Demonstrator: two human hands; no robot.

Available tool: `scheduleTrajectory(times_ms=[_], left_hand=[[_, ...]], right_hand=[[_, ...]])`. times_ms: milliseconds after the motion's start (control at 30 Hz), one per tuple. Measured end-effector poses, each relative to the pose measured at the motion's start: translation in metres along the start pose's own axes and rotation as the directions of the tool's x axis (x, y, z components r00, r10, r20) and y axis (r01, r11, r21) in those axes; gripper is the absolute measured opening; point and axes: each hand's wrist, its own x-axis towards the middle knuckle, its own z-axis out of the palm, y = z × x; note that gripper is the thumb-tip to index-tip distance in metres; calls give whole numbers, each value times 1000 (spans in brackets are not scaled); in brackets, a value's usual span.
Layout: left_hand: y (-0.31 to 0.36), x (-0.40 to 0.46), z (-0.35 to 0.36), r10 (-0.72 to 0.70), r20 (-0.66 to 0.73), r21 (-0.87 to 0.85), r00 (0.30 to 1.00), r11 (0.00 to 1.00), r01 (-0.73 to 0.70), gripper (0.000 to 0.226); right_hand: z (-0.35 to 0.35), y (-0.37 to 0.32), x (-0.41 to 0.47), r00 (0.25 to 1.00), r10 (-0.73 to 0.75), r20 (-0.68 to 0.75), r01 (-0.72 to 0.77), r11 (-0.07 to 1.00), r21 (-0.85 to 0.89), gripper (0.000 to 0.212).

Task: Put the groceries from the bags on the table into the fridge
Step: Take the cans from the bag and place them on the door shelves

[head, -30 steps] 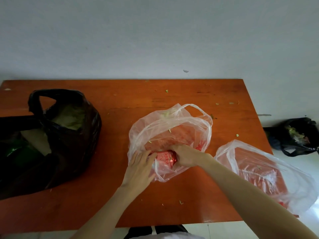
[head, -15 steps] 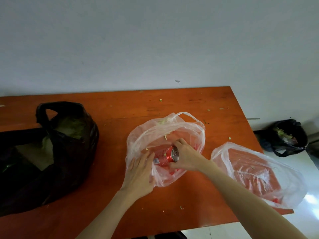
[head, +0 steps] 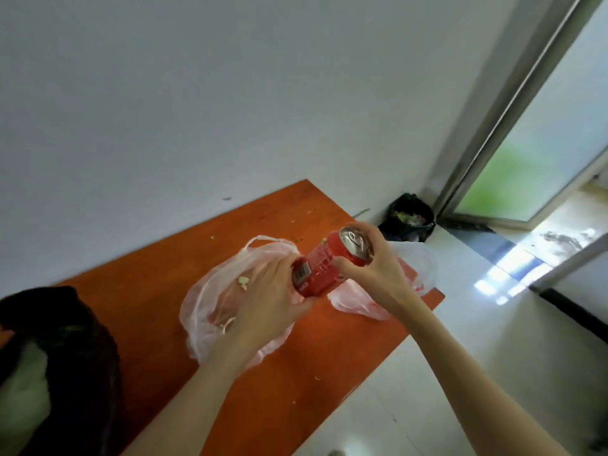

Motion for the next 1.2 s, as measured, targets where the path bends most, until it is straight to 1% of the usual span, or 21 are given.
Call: scheduleTrajectory(times_ms=[67, 167, 267, 333, 433, 467, 533, 567, 633, 700, 733, 800, 933, 967, 1033, 1100, 1200], left_hand=[[26, 3, 10, 54, 68, -78, 996, 996, -49, 65], [71, 3, 33, 128, 154, -272, 980, 959, -83, 69], [125, -3, 62, 208, 254, -396, 945, 913, -95, 55], [164, -10, 84, 286, 294, -455, 912, 881, -129, 51], [229, -27, 120, 389, 343, -492, 855, 850, -189, 51], [253, -34, 132, 431, 350, -496, 832, 839, -225, 51], [304, -51, 156, 521, 362, -510, 773, 805, -304, 52], [331, -61, 168, 565, 378, -505, 734, 790, -348, 54], [384, -81, 191, 646, 413, -491, 642, 751, -440, 60], [435, -98, 215, 709, 436, -455, 554, 705, -544, 68], [457, -105, 226, 743, 425, -446, 517, 669, -594, 74], [499, -116, 244, 797, 386, -423, 464, 600, -679, 82], [583, -131, 274, 879, 281, -322, 386, 465, -824, 70], [605, -133, 280, 897, 247, -290, 368, 430, -855, 70], [645, -134, 293, 921, 201, -238, 333, 375, -896, 74], [680, -133, 310, 934, 178, -193, 311, 342, -920, 76], [724, -127, 343, 942, 153, -150, 297, 320, -936, 67]], right_hand=[[-23, -6, -20, 994, 22, -105, -14, 997, 76, 53], [-64, -8, -55, 972, 62, -227, -27, 988, 152, 54], [-110, -3, -100, 960, 83, -267, -31, 980, 196, 60], [-143, 2, -134, 943, 94, -319, -28, 979, 203, 68], [-198, 6, -190, 884, 115, -454, -34, 983, 183, 67], [-218, 7, -210, 853, 121, -507, -34, 983, 178, 63], [-258, 12, -253, 773, 138, -619, -31, 983, 181, 50], [-278, 14, -274, 728, 143, -671, -25, 983, 182, 43], [-320, 17, -317, 650, 137, -748, -12, 985, 170, 39], [-364, 18, -359, 593, 107, -798, -14, 992, 123, 44], [-385, 17, -380, 572, 90, -815, -21, 995, 94, 48], [-426, 15, -418, 533, 66, -843, -33, 998, 57, 53], [-497, 11, -481, 448, 50, -892, -60, 998, 27, 64], [-513, 10, -494, 425, 41, -904, -55, 998, 19, 64], [-545, 9, -515, 380, 17, -925, -35, 999, 4, 58], [-574, 12, -532, 344, -6, -939, -19, 1000, -13, 52], [-617, 21, -550, 312, -27, -950, -3, 1000, -30, 55]])
